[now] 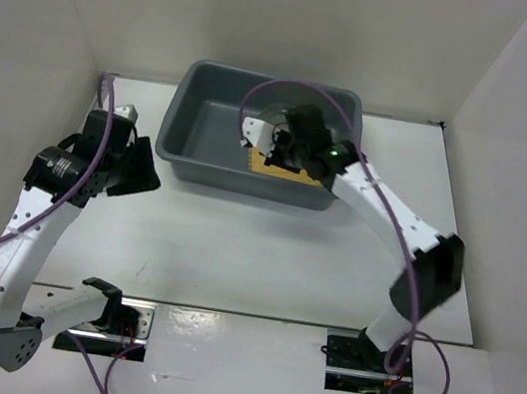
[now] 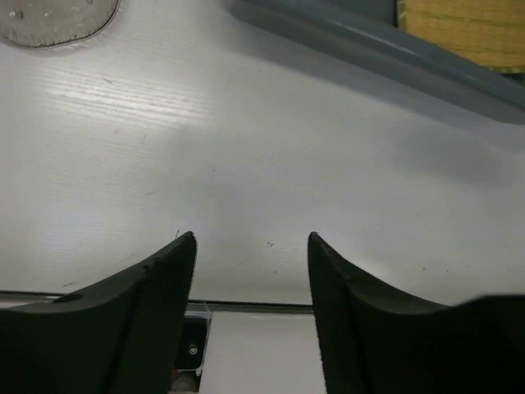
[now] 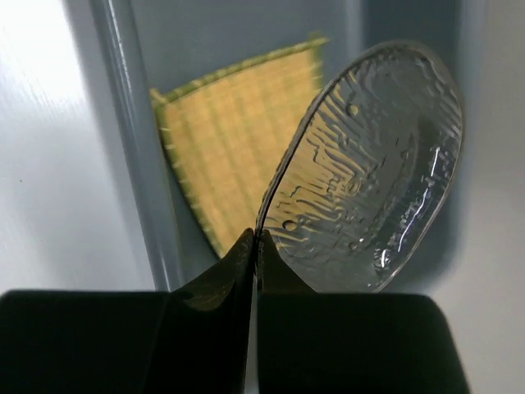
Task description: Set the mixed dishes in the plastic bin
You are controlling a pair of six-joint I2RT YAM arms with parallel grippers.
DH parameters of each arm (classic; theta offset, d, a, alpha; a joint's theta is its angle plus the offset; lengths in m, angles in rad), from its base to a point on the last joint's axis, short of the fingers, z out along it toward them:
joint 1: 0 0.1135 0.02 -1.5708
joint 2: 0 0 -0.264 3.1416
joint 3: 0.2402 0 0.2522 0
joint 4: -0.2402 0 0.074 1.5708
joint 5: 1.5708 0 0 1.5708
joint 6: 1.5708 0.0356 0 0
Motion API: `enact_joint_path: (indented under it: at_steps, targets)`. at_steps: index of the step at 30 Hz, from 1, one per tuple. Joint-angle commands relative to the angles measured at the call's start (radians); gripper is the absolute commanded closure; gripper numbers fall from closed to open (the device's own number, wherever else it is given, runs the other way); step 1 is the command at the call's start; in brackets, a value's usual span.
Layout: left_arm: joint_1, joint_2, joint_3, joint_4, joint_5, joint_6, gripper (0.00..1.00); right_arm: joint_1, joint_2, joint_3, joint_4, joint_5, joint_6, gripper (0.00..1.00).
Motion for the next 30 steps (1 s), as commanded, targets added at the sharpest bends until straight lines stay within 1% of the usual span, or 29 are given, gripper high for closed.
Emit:
enact_joint_path:
  at_steps: [1, 2, 3, 4, 5, 6, 9, 11, 12, 13, 19, 21, 23, 24, 25, 27, 29, 30]
  targets:
    - [0.015, 0.017, 0.079, 0.0, 0.063, 0.062, 0.4, -0.004, 0.135, 0.078, 0.031, -0.009, -0.004, 1.0]
    - [0.015, 0.027, 0.088, 0.0, 0.086, 0.062, 0.64, -0.004, 0.169, 0.093, 0.031, -0.02, -0.013, 1.0]
    - [0.015, 0.036, 0.099, 0.0, 0.118, 0.077, 0.79, -0.004, 0.239, 0.127, 0.031, -0.02, -0.013, 1.0]
    - [0.015, 0.036, 0.108, 0.023, 0.179, 0.077, 0.9, -0.013, 0.273, 0.143, 0.031, -0.02, -0.013, 1.0]
    - [0.015, 0.022, 0.123, 0.023, 0.18, 0.077, 0.98, -0.013, 0.304, 0.158, 0.031, -0.02, -0.013, 1.0]
    - [0.015, 0.013, 0.123, 0.023, 0.18, 0.063, 1.0, -0.023, 0.361, 0.172, 0.031, -0.02, -0.013, 1.0]
    - [0.015, -0.012, 0.148, 0.034, 0.18, 0.039, 0.91, -0.064, 0.441, 0.193, 0.045, -0.029, -0.013, 1.0]
    - [0.015, -0.025, 0.148, 0.022, 0.18, 0.03, 0.57, -0.073, 0.467, 0.193, 0.071, -0.029, -0.013, 1.0]
    - [0.015, -0.036, 0.148, 0.022, 0.171, 0.019, 0.15, -0.092, 0.491, 0.193, 0.071, -0.029, -0.024, 1.0]
    - [0.015, -0.068, 0.148, 0.022, 0.157, -0.009, 0.0, -0.107, 0.502, 0.193, 0.071, -0.038, -0.024, 1.0]
    - [0.015, -0.212, 0.085, 0.097, 0.147, -0.096, 0.0, -0.153, 0.556, 0.175, 0.08, -0.048, -0.052, 1.0]
    - [0.015, -0.222, 0.054, 0.112, 0.147, -0.096, 0.0, -0.162, 0.567, 0.175, 0.08, -0.048, -0.052, 1.0]
    - [0.015, -0.222, 0.033, 0.121, 0.161, -0.096, 0.0, -0.162, 0.576, 0.175, 0.08, -0.048, -0.052, 0.97]
    - [0.015, -0.213, 0.033, 0.121, 0.161, -0.096, 0.0, -0.162, 0.576, 0.175, 0.08, -0.048, -0.052, 0.85]
    - [0.015, -0.196, 0.033, 0.121, 0.161, -0.096, 0.0, -0.162, 0.576, 0.175, 0.08, -0.058, -0.052, 0.8]
    - [0.015, -0.165, 0.062, 0.106, 0.111, -0.085, 0.0, -0.162, 0.542, 0.175, 0.101, -0.067, -0.033, 0.72]
    - [0.015, -0.119, 0.082, 0.068, 0.054, -0.095, 0.0, -0.162, 0.476, 0.196, 0.12, -0.095, 0.023, 0.58]
    - [0.015, -0.095, 0.115, 0.033, 0.04, -0.095, 0.0, -0.162, 0.446, 0.215, 0.14, -0.11, 0.092, 0.41]
